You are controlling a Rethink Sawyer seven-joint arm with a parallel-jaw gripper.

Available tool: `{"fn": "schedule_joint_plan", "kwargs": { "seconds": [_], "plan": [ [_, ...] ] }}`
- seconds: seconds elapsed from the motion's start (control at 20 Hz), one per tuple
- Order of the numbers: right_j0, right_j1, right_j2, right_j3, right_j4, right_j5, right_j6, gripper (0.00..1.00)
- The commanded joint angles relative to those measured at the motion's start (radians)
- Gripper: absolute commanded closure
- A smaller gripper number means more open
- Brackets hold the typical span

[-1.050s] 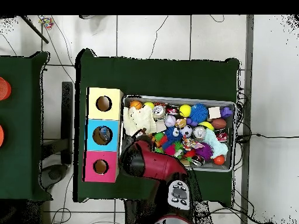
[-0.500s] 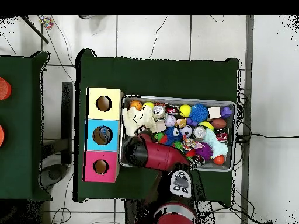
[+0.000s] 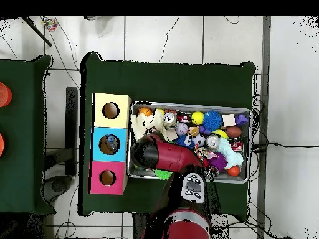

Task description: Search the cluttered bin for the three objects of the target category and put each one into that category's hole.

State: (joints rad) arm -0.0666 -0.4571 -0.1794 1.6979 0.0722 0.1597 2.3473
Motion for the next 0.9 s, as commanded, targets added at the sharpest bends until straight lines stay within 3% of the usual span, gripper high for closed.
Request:
{"fn": "schedule_joint_plan", "kwargs": {
  "seconds": [0.05, 0.1, 0.25, 0.35, 0.9],
  "plan": [
    [-0.008, 0.025, 0.091, -0.120, 0.032, 0.097, 0.060, 1.00],
    [0.002, 0.025, 0.078, -0.130, 0.026, 0.104, 0.061, 0.00],
    [0.011, 0.021, 0.073, -0.137, 0.004, 0.115, 0.036, 0.00],
    [0.027, 0.021, 0.047, -0.124, 0.029, 0.089, 0.086, 0.00],
    [0.057, 0.057, 0.061, -0.134, 0.052, 0.089, 0.114, 0.00]
  ]
}}
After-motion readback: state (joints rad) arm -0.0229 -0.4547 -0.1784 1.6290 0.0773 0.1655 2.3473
